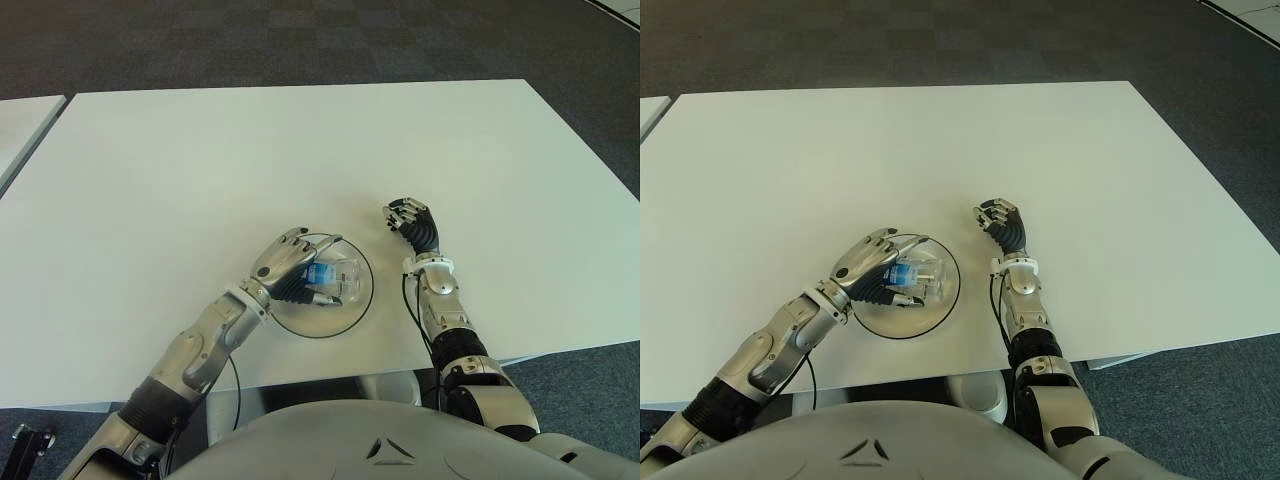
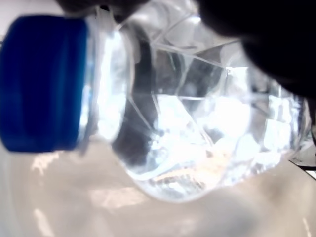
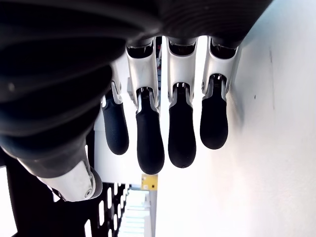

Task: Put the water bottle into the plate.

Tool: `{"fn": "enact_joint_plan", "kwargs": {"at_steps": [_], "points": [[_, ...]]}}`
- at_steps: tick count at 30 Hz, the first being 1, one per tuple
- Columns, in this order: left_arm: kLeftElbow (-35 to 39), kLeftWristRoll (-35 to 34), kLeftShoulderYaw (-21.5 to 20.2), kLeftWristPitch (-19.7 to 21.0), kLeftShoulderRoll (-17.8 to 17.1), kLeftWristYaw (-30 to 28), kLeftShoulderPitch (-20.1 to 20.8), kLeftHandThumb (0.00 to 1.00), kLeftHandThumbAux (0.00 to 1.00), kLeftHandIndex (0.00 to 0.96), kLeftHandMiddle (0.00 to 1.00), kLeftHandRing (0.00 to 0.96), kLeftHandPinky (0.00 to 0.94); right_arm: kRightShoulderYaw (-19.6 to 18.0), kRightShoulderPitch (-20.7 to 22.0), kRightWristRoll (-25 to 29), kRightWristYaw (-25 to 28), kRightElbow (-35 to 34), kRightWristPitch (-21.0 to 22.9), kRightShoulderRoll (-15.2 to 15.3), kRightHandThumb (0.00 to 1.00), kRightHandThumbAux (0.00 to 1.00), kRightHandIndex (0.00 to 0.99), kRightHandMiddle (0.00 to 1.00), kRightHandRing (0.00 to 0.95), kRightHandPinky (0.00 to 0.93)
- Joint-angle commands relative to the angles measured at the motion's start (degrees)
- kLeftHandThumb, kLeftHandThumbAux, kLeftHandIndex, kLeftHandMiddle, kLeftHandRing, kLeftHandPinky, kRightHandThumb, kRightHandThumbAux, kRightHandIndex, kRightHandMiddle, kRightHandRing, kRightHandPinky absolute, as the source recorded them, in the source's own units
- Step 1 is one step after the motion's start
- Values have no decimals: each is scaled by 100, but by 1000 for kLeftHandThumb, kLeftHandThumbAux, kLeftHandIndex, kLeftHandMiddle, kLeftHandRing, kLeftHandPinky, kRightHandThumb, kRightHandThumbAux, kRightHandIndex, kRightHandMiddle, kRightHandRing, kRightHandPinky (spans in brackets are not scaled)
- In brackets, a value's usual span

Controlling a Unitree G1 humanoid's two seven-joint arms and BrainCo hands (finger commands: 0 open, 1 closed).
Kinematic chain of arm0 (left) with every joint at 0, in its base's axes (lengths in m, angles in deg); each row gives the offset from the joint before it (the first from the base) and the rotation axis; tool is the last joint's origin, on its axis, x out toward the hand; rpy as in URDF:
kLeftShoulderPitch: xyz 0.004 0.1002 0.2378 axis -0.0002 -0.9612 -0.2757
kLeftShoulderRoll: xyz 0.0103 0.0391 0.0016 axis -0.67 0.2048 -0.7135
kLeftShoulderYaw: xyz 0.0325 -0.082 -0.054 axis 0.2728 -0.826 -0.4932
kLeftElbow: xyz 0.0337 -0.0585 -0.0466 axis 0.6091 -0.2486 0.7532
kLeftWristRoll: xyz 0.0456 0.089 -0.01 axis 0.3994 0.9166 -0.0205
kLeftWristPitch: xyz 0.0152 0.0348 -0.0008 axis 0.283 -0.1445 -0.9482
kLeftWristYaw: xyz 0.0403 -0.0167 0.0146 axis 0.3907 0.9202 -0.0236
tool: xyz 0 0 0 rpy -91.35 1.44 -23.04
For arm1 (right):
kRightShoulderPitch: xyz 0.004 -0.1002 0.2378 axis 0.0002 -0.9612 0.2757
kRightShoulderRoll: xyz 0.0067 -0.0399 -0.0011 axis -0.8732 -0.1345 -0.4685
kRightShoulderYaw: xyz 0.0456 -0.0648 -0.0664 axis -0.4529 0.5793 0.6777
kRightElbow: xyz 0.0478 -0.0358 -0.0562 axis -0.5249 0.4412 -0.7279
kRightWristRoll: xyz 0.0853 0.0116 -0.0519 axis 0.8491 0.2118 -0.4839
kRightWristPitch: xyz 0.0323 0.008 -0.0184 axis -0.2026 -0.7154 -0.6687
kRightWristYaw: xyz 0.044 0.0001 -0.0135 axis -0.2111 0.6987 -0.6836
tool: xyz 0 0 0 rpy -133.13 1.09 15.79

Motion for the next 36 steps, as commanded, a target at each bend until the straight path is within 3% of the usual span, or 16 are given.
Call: {"fn": "enact_joint_plan", "kwargs": {"at_steps": [1,17,36], "points": [[-47,96,-53,3,21,215,21,47,341,0,0,0,0,-4,-289,19,-25,275,331,-39,708,728,433,617,598,592],[-126,423,8,142,42,319,56,58,319,0,0,0,0,-9,-275,34,-22,304,341,-39,709,728,433,618,594,585],[-227,1387,231,712,133,863,77,160,285,0,0,0,0,-23,-265,48,-9,364,246,-41,709,728,434,622,599,590]]}}
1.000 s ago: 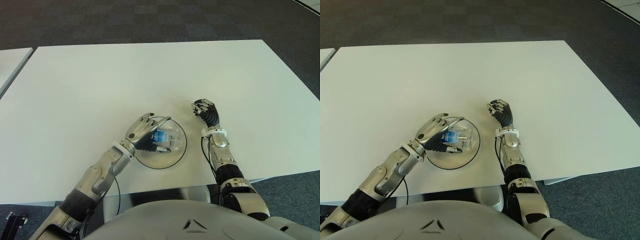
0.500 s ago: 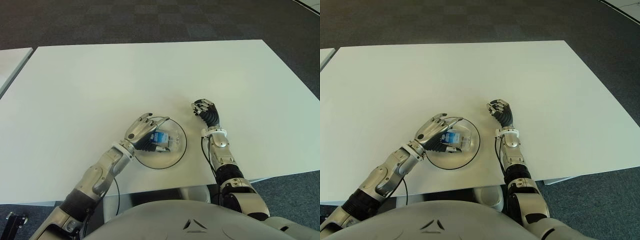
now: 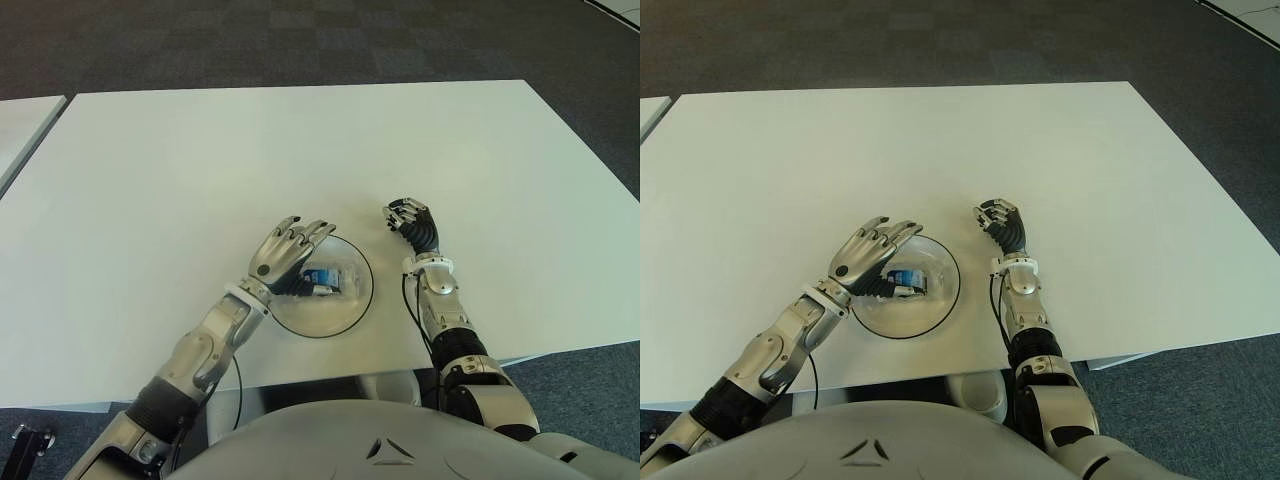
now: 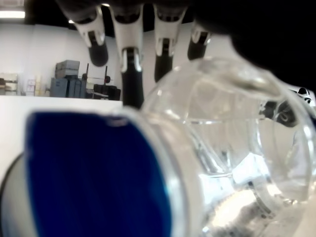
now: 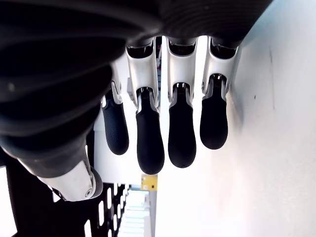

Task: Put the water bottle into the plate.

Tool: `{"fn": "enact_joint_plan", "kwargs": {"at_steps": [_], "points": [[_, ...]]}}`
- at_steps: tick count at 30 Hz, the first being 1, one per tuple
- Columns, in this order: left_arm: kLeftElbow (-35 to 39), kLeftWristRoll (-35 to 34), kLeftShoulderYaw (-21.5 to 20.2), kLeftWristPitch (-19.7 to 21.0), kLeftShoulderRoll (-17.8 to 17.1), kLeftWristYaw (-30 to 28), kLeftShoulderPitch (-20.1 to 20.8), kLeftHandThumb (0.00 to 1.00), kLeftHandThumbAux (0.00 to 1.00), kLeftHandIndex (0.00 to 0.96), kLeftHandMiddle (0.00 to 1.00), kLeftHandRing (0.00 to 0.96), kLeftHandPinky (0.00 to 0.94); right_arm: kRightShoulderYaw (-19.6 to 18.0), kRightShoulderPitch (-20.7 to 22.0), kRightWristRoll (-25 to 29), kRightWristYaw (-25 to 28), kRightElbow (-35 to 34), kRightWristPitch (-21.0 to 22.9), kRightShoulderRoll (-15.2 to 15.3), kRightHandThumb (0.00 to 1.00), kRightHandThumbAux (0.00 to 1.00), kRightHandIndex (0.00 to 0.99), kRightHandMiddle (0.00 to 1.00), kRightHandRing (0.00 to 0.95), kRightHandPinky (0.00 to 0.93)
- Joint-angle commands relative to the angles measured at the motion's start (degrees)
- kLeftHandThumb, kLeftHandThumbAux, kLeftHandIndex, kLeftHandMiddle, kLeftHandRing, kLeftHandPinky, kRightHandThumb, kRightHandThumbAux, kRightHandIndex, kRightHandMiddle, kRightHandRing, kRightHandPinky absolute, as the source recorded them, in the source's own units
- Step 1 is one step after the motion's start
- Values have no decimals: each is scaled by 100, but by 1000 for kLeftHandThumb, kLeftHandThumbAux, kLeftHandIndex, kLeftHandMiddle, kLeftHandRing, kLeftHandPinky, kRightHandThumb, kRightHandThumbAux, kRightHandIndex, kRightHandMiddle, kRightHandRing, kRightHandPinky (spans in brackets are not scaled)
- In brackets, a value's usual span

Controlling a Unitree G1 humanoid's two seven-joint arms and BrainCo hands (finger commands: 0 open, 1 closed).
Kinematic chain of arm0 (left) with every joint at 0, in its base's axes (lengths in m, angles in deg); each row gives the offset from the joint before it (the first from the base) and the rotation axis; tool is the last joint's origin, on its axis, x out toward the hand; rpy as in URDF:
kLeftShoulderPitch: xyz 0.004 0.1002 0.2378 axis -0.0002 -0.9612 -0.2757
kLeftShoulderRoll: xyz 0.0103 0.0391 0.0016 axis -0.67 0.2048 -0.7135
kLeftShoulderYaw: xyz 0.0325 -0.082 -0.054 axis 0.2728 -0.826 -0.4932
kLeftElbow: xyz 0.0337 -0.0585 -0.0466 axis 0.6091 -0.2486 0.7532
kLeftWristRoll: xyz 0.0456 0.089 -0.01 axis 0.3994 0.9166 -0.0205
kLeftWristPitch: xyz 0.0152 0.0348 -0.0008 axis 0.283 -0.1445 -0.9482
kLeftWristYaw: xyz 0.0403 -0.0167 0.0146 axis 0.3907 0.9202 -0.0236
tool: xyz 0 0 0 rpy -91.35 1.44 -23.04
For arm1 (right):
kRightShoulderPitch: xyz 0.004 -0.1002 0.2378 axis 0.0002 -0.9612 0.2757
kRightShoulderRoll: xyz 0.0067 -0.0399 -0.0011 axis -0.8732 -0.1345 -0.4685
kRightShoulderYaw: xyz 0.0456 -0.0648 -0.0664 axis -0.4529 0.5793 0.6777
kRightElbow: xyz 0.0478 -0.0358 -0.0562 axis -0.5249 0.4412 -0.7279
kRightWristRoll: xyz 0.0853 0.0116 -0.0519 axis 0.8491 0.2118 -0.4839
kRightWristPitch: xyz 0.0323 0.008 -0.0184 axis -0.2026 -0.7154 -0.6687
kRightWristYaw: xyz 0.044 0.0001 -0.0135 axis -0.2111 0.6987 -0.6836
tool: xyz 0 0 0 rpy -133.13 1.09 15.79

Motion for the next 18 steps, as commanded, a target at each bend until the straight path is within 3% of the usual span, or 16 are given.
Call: {"fn": "enact_joint_plan", "kwargs": {"at_steps": [1,18], "points": [[-118,205,116,108,-7,54,41,159,287,0,0,0,0,-25,-267,47,-2,320,264,-43,709,728,433,622,599,589],[-723,418,428,111,-75,551,269,153,396,0,0,0,0,41,-291,-11,42,271,250,-5,709,728,434,623,601,596]]}}
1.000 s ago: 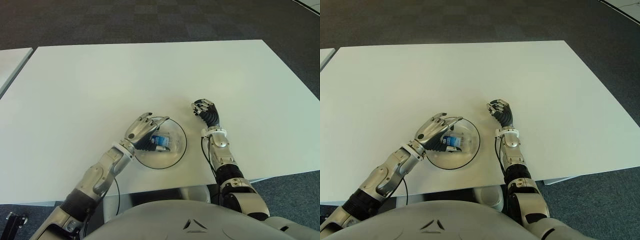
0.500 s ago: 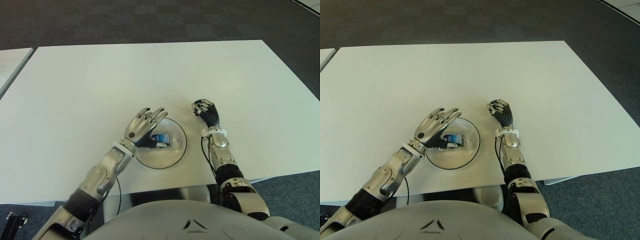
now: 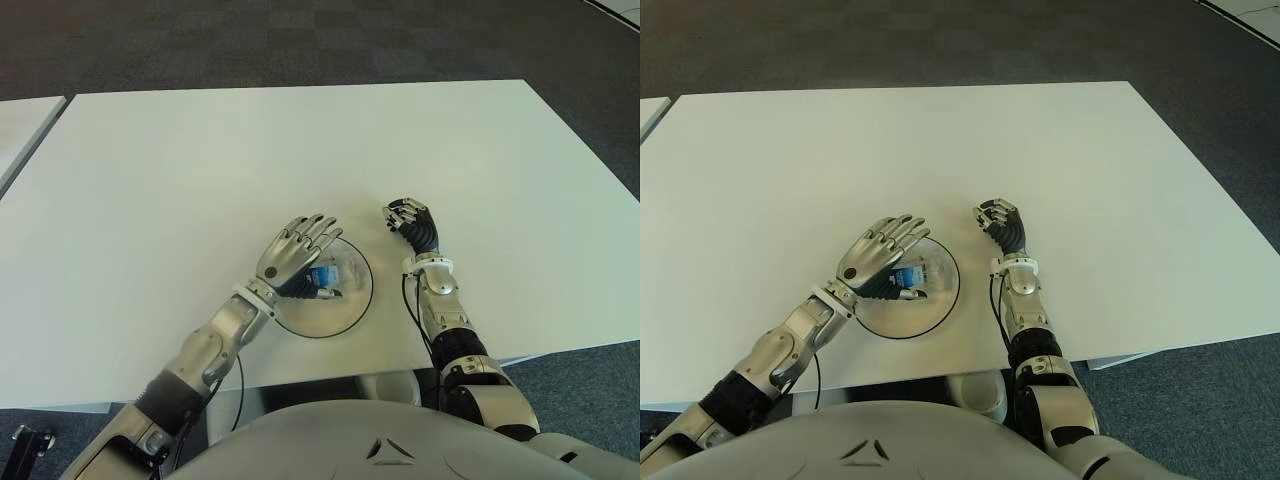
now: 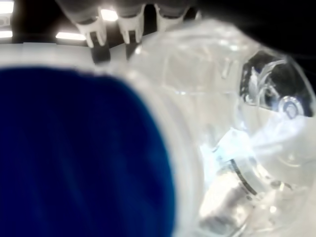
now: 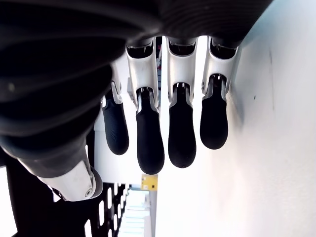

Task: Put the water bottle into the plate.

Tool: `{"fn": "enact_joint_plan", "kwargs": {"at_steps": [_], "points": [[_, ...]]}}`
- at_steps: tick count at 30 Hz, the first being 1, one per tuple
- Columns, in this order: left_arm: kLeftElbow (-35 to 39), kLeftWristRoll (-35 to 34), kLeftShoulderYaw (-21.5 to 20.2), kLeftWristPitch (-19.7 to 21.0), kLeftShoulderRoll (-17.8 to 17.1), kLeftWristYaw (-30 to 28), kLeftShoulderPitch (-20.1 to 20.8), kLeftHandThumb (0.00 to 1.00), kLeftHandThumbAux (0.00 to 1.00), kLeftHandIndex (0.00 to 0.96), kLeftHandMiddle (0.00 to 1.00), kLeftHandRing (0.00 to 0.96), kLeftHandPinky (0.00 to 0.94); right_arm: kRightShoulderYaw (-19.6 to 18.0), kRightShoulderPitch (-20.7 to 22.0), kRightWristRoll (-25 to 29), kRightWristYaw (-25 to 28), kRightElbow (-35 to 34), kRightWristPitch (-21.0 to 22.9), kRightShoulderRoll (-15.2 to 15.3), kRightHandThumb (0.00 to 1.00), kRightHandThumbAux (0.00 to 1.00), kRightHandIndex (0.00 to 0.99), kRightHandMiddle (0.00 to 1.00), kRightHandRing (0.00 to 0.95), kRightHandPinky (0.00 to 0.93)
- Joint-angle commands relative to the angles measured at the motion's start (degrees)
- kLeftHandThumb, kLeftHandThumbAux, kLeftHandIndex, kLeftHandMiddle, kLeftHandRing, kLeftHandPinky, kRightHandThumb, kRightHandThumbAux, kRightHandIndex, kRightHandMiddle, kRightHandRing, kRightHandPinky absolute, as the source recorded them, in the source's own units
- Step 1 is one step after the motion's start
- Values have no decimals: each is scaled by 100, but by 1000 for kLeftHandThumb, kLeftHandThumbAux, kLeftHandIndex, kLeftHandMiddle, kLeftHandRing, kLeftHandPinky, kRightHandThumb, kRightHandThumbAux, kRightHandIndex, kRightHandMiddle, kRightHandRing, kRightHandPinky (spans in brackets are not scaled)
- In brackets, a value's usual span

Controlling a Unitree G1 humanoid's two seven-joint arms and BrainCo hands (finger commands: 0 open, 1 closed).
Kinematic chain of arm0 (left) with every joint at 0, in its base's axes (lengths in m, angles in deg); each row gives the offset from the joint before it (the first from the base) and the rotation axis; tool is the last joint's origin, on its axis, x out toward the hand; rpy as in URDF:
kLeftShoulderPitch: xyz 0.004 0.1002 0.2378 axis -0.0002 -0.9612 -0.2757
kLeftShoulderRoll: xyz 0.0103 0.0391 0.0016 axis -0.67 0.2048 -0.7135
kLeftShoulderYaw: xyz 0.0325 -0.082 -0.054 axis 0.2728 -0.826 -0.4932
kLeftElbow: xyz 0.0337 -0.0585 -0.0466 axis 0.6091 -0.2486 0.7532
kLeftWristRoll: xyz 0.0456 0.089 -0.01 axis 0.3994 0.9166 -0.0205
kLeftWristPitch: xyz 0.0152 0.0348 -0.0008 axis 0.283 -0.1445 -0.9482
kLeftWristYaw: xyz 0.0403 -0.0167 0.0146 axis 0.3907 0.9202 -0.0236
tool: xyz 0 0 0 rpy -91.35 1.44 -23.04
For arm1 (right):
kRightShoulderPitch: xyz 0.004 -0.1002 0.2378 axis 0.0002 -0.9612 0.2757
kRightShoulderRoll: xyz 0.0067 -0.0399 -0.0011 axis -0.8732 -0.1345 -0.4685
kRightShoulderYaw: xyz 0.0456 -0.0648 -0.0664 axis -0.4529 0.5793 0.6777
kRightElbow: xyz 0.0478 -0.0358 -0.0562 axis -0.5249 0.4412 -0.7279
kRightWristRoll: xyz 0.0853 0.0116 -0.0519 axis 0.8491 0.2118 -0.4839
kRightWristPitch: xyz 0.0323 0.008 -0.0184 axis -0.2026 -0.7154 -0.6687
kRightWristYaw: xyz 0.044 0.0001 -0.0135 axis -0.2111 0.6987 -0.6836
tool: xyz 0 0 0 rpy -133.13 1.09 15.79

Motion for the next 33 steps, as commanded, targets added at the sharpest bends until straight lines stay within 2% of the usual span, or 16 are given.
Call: {"fn": "enact_joint_plan", "kwargs": {"at_steps": [1,9,17,24,33], "points": [[-272,54,69,46,-65,48,22,153,400,0,0,0,0,36,-287,-16,48,276,248,-2,709,728,434,624,602,594],[-378,44,124,57,-65,108,86,152,414,0,0,0,0,24,-269,5,37,265,320,-9,709,728,434,626,601,587],[-408,-375,-38,-56,72,304,49,116,452,0,0,0,0,-20,-243,35,-27,286,383,-29,709,728,433,620,593,580],[-489,-1575,-415,-511,376,486,-95,71,464,0,0,0,0,-12,-241,16,-21,310,332,-17,709,728,434,621,596,586],[-583,-3433,-1031,-1454,849,445,-352,77,438,0,0,0,0,-37,-247,75,47,319,285,-25,709,728,433,619,597,593]]}}
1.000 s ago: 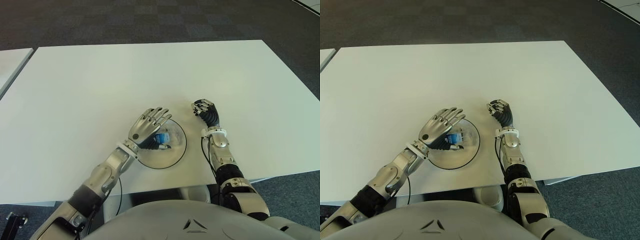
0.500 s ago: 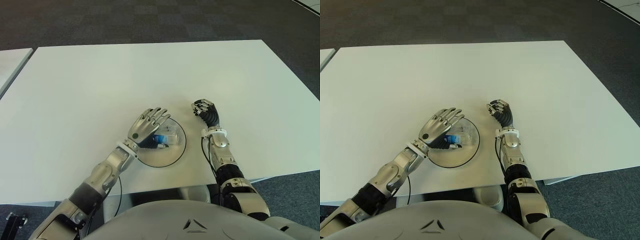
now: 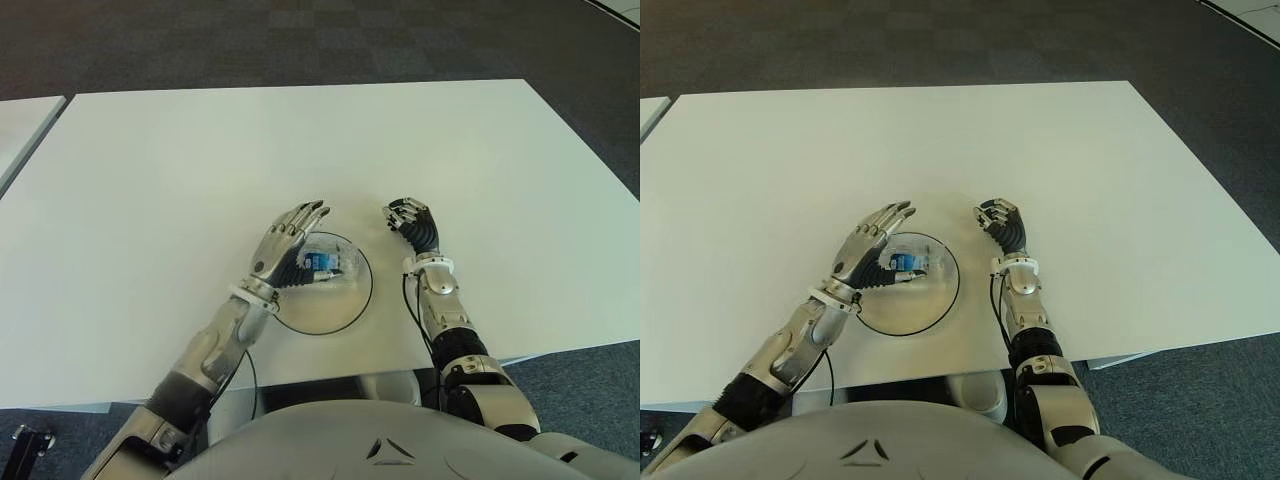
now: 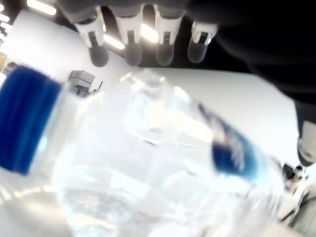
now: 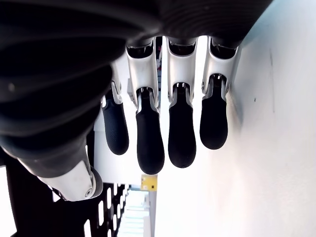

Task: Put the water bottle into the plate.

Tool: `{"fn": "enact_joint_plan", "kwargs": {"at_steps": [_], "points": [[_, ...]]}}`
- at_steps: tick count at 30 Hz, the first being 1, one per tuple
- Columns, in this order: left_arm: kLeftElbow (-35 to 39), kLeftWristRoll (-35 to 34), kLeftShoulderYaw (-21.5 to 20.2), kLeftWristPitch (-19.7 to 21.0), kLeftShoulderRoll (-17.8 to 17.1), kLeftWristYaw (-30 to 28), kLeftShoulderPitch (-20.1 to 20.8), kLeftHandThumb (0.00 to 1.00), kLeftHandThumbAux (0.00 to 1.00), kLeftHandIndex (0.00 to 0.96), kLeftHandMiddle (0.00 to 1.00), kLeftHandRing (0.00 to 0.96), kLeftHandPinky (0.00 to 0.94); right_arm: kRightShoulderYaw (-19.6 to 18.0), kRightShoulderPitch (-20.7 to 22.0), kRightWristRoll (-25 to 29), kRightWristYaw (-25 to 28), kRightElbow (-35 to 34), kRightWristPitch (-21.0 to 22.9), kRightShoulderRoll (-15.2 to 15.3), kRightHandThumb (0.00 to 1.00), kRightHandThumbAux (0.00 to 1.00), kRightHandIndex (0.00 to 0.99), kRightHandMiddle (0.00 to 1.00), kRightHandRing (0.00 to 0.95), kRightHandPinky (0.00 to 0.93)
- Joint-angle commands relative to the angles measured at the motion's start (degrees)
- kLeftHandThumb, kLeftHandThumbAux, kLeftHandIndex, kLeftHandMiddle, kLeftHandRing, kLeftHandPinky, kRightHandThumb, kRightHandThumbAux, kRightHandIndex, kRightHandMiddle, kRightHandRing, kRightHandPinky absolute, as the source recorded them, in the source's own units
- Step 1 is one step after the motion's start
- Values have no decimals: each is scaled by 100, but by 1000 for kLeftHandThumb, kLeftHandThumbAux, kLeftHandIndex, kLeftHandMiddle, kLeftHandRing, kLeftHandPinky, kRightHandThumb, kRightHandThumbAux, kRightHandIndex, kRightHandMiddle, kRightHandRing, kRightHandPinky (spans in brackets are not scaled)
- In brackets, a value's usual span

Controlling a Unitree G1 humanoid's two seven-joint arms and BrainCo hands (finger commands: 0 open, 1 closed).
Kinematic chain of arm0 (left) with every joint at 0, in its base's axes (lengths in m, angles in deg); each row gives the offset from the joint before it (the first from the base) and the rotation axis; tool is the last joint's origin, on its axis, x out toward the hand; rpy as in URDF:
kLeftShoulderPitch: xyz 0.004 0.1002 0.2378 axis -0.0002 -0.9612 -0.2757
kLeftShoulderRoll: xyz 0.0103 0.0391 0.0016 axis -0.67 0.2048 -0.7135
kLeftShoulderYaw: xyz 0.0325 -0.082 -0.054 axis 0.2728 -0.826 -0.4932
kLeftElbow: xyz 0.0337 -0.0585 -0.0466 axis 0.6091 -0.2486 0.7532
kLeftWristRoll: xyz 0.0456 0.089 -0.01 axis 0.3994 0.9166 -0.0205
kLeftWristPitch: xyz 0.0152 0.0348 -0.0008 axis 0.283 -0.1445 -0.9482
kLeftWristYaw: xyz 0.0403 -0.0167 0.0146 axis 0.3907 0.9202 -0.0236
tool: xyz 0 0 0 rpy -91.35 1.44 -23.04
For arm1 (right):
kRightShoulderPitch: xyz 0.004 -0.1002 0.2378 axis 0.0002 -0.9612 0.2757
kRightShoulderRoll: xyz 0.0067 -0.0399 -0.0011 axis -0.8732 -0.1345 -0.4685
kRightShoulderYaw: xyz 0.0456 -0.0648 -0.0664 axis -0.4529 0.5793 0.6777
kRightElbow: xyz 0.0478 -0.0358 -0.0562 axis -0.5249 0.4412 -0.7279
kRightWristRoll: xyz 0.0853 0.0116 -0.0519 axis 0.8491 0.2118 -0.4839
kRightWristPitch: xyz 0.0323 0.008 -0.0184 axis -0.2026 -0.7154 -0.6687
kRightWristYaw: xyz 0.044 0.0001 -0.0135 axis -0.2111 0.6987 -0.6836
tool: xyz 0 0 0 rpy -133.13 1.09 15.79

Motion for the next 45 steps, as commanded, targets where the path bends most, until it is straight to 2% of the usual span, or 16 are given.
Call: {"fn": "enact_joint_plan", "kwargs": {"at_steps": [1,8,16,22,30,34,42,45], "points": [[-160,-823,-319,-422,220,-33,-172,78,437,0,0,0,0,-28,-282,67,47,308,282,-34,709,728,433,619,597,594],[-418,-1620,-865,-845,313,-100,-260,76,430,0,0,0,0,-10,-302,32,47,263,281,-24,708,729,432,617,599,600],[-394,-2120,-1261,-808,856,-25,-274,52,467,0,0,0,0,23,-320,5,66,227,286,-8,708,729,432,617,601,599],[-540,-2378,-1566,-1273,1164,134,-188,29,475,0,0,0,0,21,-320,10,36,208,326,-18,708,729,432,620,601,598],[-701,-2867,-1985,-1959,1208,-90,-198,6,471,0,0,0,0,-20,-311,83,90,234,293,-52,708,729,432,619,600,599],[-1126,-3170,-2228,-2312,1199,-197,-106,1,484,0,0,0,0,-23,-307,74,97,255,264,-57,708,729,432,618,601,599],[-1409,-3506,-2513,-2426,1295,-406,-125,0,519,0,0,0,0,-20,-316,49,79,243,275,-57,708,729,432,617,599,595],[-1802,-3711,-2668,-2657,1215,-567,-49,0,525,0,0,0,0,-13,-321,40,79,229,280,-53,708,729,432,617,599,597]]}}
